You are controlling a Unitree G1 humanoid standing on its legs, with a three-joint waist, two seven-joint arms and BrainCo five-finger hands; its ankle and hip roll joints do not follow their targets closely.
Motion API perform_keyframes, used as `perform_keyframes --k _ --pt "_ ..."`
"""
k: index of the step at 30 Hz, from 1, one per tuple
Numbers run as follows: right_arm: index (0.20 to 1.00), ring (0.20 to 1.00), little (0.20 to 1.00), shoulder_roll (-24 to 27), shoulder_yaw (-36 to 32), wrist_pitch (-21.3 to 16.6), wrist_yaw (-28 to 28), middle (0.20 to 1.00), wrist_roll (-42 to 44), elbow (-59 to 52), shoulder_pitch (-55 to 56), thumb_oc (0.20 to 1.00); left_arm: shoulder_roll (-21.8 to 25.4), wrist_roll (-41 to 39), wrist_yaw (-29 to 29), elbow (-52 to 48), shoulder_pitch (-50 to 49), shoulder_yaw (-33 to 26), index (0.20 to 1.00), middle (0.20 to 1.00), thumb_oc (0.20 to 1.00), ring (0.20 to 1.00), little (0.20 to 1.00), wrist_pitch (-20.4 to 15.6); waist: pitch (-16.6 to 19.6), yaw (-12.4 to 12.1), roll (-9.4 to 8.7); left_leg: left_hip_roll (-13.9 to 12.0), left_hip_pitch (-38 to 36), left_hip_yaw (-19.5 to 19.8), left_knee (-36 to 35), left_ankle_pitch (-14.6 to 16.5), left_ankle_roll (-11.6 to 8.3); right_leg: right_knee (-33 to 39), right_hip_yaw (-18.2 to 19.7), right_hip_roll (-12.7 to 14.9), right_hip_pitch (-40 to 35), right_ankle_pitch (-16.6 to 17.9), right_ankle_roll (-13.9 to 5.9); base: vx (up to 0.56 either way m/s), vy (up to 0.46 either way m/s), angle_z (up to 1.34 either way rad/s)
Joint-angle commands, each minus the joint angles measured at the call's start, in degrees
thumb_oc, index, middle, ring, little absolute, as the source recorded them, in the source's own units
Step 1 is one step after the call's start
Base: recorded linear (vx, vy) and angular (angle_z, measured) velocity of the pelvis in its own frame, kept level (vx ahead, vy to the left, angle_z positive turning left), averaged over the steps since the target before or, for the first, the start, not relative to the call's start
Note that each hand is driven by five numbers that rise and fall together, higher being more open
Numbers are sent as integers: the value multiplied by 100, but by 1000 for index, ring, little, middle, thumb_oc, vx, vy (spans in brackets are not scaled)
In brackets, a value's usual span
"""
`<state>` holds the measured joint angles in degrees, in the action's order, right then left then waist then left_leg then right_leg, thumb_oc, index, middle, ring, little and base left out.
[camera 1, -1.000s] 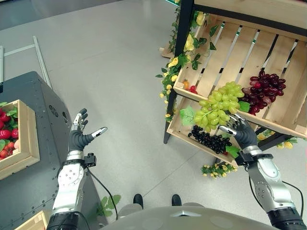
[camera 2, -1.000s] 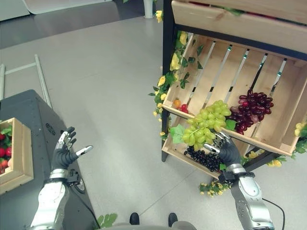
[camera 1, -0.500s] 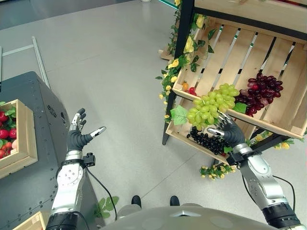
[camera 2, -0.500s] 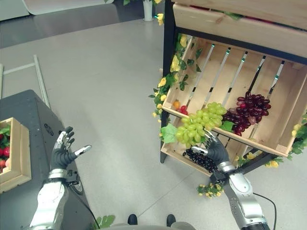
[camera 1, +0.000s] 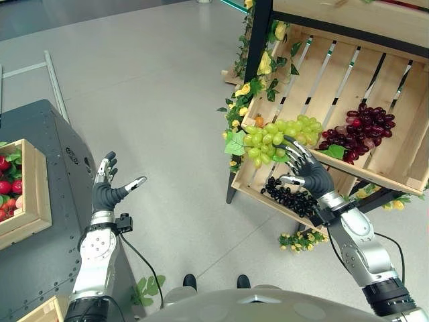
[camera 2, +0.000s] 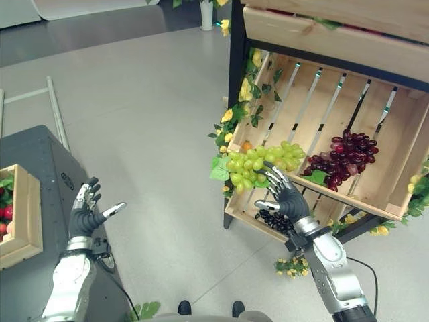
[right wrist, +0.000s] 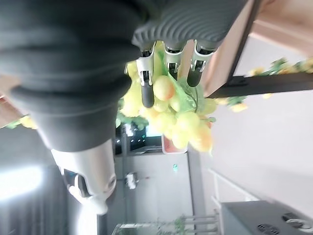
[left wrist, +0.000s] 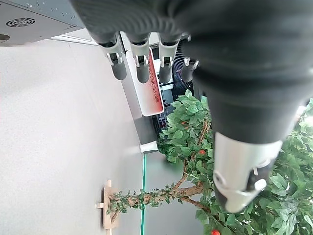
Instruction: Pick up the fruits from the basket on one side to the basket on the other side
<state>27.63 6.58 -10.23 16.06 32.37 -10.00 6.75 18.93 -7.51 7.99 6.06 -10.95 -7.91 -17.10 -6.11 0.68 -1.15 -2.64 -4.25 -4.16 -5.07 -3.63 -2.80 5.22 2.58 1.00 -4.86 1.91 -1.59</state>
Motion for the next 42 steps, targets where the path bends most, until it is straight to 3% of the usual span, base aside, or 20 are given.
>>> perform_keyframes --k 1,11,23,32,42 --pt "1000 1000 1000 -273 -96 -603 77 1000 619 -571 -625 1000 282 143 160 109 255 -136 1000 1000 1000 1000 1000 -373 101 10 -259 281 -312 135 138 628 183 -309 -182 273 -74 -138 -433 0 0 0" --pt "1000 1000 1000 -527 -308 -828 -178 1000 988 -656 -892 1000 316 83 108 120 227 -91 1000 1000 1000 1000 1000 -352 117 23 -181 287 -324 127 144 637 189 -331 -160 283 -75 -158 -420 0 0 0" --pt "1000 1000 1000 -543 -745 -1112 -1008 1000 425 -354 -1346 1000 380 5 60 113 198 -22 1000 1000 1000 1000 1000 -339 163 -15 -89 309 -301 168 138 604 194 -317 -208 306 -83 -145 -410 0 0 0" --pt "1000 1000 1000 -399 -961 -1054 -1491 1000 -220 89 -1520 1000 406 -23 18 135 161 23 1000 1000 1000 1000 1000 -308 174 -53 -52 315 -311 216 119 593 191 -288 -260 321 -125 -147 -408 1 -1 0" --pt "1000 1000 1000 -51 -994 -689 -1776 1000 -1217 846 -1636 1000 465 37 -62 135 144 6 1000 1000 1000 1000 1000 -259 171 -96 -45 316 -312 240 116 583 191 -269 -280 317 -150 -146 -406 1 -3 3"
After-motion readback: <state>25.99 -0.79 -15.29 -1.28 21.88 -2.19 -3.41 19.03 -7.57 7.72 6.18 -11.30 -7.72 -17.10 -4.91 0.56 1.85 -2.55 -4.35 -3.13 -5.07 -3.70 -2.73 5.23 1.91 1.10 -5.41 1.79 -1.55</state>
